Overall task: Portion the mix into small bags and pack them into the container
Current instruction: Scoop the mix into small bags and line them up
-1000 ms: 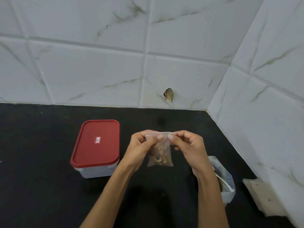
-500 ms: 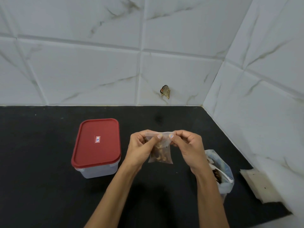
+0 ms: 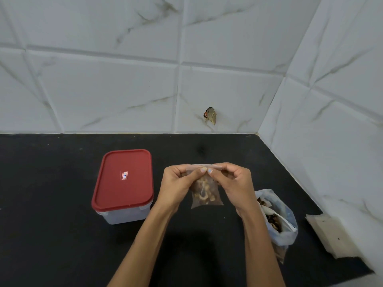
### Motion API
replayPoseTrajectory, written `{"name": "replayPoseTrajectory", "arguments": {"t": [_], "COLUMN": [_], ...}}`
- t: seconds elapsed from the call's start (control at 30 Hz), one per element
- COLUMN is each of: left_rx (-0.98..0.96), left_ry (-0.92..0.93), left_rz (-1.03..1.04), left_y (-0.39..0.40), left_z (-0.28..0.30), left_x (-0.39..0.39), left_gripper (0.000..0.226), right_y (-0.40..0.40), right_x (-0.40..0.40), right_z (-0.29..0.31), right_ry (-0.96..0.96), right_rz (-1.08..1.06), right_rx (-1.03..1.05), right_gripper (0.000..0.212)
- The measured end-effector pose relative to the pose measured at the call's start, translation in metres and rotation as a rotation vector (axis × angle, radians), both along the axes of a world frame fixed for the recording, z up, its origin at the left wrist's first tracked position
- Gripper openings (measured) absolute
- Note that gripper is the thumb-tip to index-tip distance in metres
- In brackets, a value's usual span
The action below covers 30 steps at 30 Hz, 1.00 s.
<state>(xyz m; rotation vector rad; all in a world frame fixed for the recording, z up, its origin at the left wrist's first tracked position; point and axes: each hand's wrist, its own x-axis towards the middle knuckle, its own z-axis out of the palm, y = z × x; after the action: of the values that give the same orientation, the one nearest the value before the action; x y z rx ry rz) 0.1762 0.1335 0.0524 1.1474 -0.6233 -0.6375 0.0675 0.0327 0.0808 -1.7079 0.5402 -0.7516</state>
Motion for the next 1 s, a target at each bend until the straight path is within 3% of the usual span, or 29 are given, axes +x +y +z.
{"name": "replayPoseTrajectory", "arguments": {"t": [0.3,1.0], "left_rx": [0.018,0.215], "left_ry": [0.079,0.065], "left_rz": [-0.001,-0.057], "left_y": [-0.002,-0.006], "left_z": [0.004,-0.004], "left_x": [-0.005,-0.004], "left_gripper": [0.006,0.023], "right_y": [-0.002,-0.014], "right_x": [0.000,-0.014], "right_z": [-0.004,-0.020], "right_ry": [-0.038,-0.007], "right_rz": [-0.031,-0.064], "right_rx": [0.041,0.063], "right_gripper": [0.009,0.017]}}
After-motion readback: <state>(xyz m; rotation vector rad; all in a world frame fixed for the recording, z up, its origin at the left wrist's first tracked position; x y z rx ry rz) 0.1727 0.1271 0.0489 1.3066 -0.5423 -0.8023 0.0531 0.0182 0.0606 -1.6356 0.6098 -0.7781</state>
